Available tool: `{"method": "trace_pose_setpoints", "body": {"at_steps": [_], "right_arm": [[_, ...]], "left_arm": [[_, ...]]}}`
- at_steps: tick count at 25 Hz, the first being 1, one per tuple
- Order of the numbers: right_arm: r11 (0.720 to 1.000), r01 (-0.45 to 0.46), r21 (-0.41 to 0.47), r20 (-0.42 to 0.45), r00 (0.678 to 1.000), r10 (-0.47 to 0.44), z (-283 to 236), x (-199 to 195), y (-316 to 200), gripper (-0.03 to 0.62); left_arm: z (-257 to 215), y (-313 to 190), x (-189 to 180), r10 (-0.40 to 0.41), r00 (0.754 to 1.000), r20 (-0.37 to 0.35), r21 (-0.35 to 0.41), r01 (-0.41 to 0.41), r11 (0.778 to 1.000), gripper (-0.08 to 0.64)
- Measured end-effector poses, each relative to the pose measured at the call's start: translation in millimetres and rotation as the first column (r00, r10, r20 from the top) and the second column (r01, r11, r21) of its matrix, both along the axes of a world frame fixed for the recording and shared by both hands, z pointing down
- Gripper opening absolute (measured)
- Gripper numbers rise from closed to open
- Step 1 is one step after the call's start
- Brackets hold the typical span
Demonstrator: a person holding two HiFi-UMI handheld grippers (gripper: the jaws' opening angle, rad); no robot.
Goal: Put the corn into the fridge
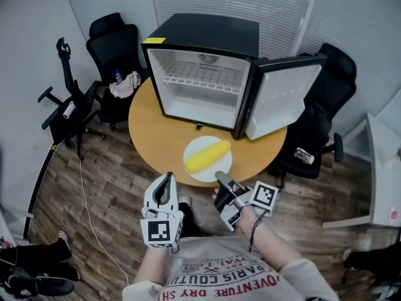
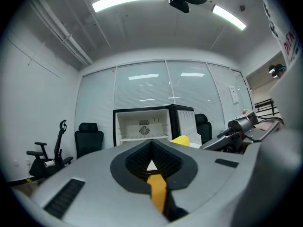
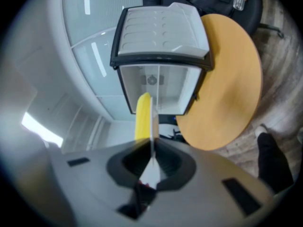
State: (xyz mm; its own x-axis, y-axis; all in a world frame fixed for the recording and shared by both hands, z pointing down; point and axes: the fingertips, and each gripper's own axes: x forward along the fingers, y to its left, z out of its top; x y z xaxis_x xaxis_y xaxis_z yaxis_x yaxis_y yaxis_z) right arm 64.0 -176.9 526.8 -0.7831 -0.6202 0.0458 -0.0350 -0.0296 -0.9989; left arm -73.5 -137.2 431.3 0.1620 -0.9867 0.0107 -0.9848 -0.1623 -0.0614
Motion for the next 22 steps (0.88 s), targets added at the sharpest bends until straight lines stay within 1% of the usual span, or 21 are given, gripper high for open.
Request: {"method": "trace_pose_setpoints", "body": {"at_steps": [3,7,9,15,18,22], "right_arm": [[0.999,-0.048,0.008,0.013,0.999,0.047,-4,-12,-31,0.044],[0.993,-0.114,0.024,0.009,0.993,0.114,-14,-35,-77,0.044],[0.989,-0.146,0.035,0.004,0.989,0.146,-18,-45,-99,0.044],[0.967,-0.251,0.038,0.018,0.968,0.250,-27,-54,-155,0.044],[0.953,-0.299,0.036,0.019,0.954,0.299,-28,-61,-178,0.044],[0.934,-0.357,0.023,0.023,0.934,0.357,-26,-68,-202,0.044]], "left_arm": [[-4,-41,-11,0.058,0.998,0.012,0.019,-0.058,0.998,0.029],[-13,-95,-35,0.130,0.992,-0.003,0.026,-0.130,0.991,0.029],[-16,-123,-47,0.164,0.986,0.004,0.030,-0.164,0.986,0.029],[-26,-196,-59,0.272,0.961,0.046,0.051,-0.274,0.960,0.029],[-26,-226,-66,0.320,0.947,0.031,0.045,-0.321,0.946,0.029],[-19,-255,-73,0.362,0.932,0.019,0.021,-0.363,0.932,0.029]]}}
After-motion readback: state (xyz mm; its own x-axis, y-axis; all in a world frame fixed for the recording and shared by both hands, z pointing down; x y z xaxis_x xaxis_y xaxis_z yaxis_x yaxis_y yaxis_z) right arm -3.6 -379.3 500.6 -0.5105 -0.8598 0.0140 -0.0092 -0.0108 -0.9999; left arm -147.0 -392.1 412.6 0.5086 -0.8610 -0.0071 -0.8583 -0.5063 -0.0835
